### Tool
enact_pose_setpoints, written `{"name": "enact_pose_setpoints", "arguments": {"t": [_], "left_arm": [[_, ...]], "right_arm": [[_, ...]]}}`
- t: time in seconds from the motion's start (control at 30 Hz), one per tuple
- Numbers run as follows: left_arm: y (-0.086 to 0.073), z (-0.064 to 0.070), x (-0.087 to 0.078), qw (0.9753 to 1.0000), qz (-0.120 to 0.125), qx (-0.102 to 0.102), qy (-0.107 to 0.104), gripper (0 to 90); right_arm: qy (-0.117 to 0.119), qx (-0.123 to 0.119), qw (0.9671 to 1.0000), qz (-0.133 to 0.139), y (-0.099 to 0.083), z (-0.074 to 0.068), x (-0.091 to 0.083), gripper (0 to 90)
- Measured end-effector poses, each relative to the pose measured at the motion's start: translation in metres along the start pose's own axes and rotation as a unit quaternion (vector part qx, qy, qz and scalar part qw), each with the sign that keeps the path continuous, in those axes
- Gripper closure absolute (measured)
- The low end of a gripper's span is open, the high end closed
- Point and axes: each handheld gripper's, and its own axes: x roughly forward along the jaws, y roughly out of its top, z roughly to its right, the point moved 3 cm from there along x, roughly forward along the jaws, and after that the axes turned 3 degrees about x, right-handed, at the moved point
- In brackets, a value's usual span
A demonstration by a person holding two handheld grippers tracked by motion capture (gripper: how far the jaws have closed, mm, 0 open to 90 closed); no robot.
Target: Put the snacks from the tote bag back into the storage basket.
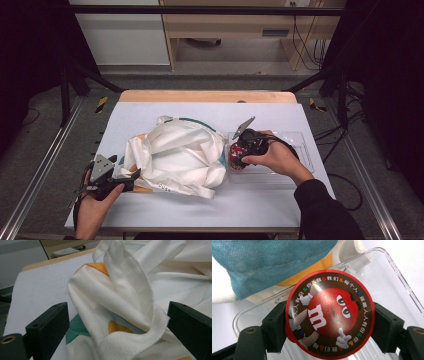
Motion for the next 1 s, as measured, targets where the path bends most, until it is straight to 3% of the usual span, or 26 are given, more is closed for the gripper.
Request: {"name": "enact_pose_setpoints", "arguments": {"t": [0.2, 0.27, 1.0], "left_arm": [[0.0001, 0.0001, 0.0000, 1.0000, 0.000, 0.000, 0.000, 4.5], [0.0001, 0.0001, 0.0000, 1.0000, 0.000, 0.000, 0.000, 4.5], [-0.0001, -0.0001, -0.0001, 1.0000, -0.001, 0.001, 0.000, 4.5]], "right_arm": [[0.002, 0.009, 1.0000, -0.001, -0.0012, -0.0008, 0.0022, 26.0], [0.002, 0.001, 1.0000, -0.003, -0.0017, 0.0007, 0.0036, 26.0], [0.004, 0.001, 1.0000, -0.008, -0.0028, 0.0018, 0.0086, 26.0]]}}
